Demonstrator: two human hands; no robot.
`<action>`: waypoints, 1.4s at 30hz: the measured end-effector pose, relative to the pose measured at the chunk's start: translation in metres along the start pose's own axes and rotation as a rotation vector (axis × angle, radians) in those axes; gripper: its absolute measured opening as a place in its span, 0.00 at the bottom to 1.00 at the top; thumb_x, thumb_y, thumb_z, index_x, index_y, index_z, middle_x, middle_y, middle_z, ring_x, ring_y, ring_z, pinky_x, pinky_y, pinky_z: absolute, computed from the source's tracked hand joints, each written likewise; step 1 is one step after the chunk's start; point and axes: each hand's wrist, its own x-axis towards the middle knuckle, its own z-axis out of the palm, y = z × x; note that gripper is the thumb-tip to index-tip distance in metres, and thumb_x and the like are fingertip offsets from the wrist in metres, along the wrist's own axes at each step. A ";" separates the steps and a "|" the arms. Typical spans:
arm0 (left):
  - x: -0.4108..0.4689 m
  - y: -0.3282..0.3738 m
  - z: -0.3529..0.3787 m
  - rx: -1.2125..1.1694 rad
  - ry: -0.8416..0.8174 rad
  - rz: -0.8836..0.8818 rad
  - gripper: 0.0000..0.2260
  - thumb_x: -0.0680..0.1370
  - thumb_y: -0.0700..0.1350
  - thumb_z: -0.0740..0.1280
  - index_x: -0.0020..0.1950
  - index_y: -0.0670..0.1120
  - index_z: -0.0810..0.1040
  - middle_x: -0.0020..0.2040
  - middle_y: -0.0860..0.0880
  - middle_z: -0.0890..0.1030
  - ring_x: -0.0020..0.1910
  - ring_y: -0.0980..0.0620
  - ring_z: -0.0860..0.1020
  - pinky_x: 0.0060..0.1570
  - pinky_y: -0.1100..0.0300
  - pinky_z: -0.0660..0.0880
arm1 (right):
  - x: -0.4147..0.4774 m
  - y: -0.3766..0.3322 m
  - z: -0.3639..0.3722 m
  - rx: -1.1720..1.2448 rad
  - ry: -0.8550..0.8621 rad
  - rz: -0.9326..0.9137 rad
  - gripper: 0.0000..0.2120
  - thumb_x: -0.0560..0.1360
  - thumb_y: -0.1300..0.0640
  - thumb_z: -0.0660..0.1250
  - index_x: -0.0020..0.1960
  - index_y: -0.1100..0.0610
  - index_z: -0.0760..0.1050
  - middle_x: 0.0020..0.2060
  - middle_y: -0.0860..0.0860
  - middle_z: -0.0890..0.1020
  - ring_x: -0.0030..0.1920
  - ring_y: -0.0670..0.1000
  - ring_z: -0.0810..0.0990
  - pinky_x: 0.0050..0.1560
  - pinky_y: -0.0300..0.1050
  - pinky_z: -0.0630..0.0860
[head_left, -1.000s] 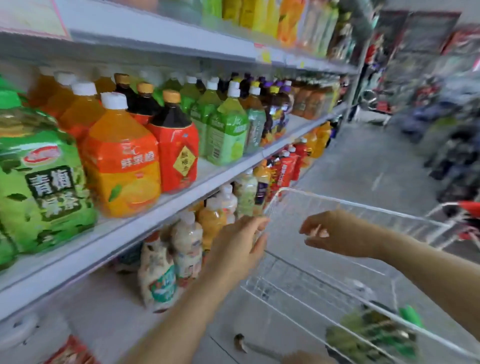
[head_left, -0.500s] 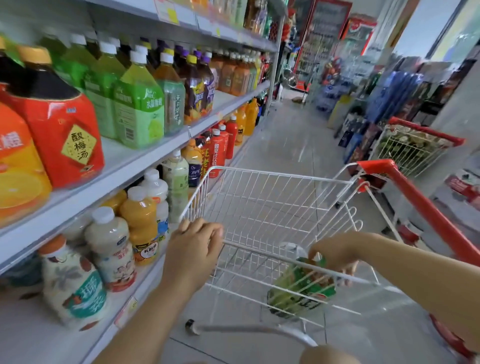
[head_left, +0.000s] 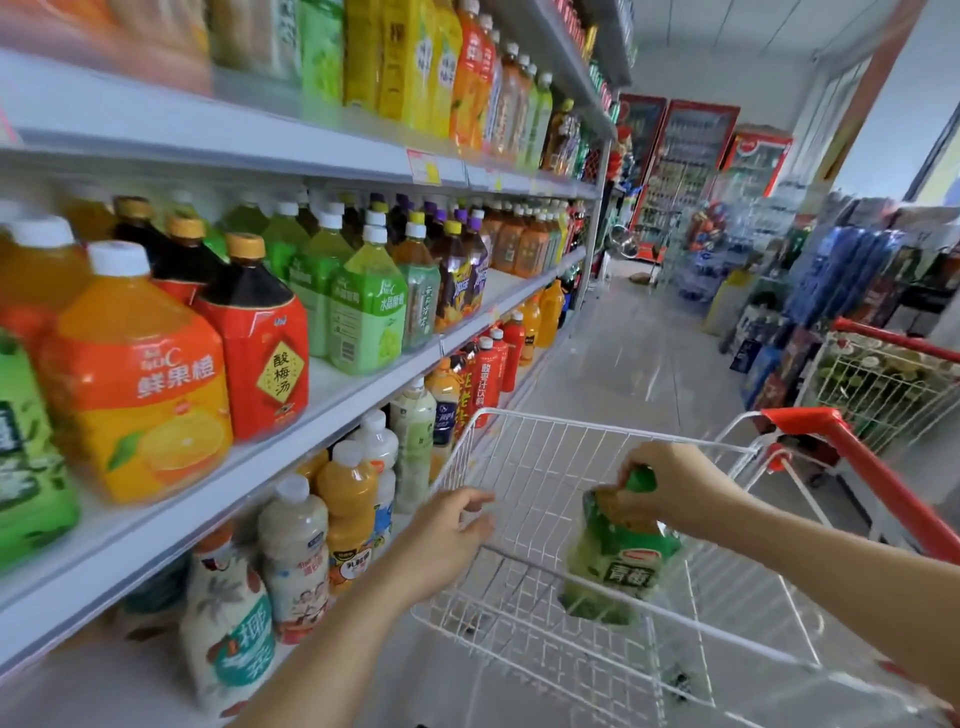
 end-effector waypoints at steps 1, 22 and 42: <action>-0.002 0.006 -0.007 -0.034 0.033 0.012 0.15 0.80 0.51 0.61 0.67 0.54 0.70 0.61 0.57 0.71 0.63 0.57 0.70 0.58 0.65 0.66 | 0.001 -0.011 -0.013 0.040 0.058 -0.042 0.06 0.70 0.53 0.72 0.42 0.52 0.77 0.40 0.48 0.79 0.37 0.46 0.78 0.34 0.36 0.76; -0.205 0.053 -0.126 0.283 1.156 0.148 0.31 0.65 0.63 0.71 0.65 0.68 0.62 0.61 0.66 0.68 0.63 0.68 0.68 0.54 0.78 0.64 | -0.032 -0.319 -0.037 0.838 -0.256 -1.230 0.05 0.70 0.53 0.71 0.45 0.52 0.79 0.36 0.44 0.81 0.35 0.42 0.78 0.38 0.38 0.76; -0.277 0.025 -0.197 0.599 1.916 -0.244 0.29 0.70 0.59 0.71 0.68 0.56 0.66 0.67 0.51 0.67 0.64 0.56 0.66 0.59 0.58 0.63 | -0.002 -0.409 0.063 0.231 0.237 -1.126 0.37 0.69 0.38 0.68 0.72 0.46 0.58 0.73 0.65 0.48 0.72 0.64 0.52 0.69 0.59 0.57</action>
